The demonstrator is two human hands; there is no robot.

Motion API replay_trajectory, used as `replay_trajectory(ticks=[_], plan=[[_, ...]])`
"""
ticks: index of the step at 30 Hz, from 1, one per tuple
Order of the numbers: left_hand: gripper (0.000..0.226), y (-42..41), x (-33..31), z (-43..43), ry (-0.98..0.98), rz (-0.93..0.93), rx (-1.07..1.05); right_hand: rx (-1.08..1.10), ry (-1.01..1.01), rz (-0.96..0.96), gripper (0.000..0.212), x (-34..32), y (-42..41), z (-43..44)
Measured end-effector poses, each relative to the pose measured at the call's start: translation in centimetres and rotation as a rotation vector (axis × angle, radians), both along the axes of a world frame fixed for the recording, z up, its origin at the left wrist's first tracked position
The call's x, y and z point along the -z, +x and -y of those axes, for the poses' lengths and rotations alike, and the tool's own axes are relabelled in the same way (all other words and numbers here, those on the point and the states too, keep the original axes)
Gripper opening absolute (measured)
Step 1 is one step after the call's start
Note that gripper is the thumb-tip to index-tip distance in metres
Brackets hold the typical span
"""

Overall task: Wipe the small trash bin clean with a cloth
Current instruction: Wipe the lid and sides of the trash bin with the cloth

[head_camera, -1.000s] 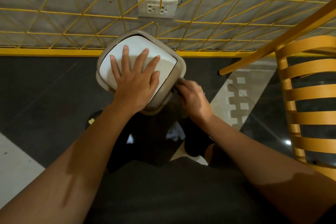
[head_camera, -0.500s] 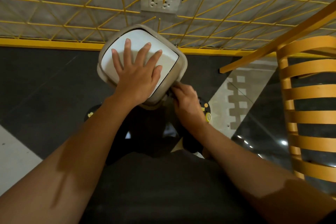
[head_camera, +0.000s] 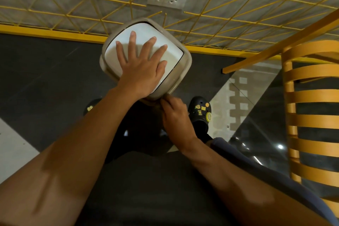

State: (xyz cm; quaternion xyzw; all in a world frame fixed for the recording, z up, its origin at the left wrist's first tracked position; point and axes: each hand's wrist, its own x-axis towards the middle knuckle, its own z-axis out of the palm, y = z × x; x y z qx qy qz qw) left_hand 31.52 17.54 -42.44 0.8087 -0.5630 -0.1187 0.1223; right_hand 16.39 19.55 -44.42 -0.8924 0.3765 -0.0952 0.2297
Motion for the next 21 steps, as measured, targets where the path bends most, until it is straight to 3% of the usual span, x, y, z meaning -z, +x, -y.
replay_trajectory(ticks=[3,13,21], plan=[[0.044,0.1,0.0,-0.1,0.002,0.002,0.014,0.001,-0.019,0.002,0.016,0.1,-0.3,0.7],[0.044,0.1,-0.2,0.0,0.022,-0.010,0.019,0.305,0.048,-0.039,0.027,0.4,0.2,9.4],[0.043,-0.1,-0.2,0.1,0.031,-0.012,0.001,0.198,0.065,-0.064,0.030,0.7,-0.4,7.5]])
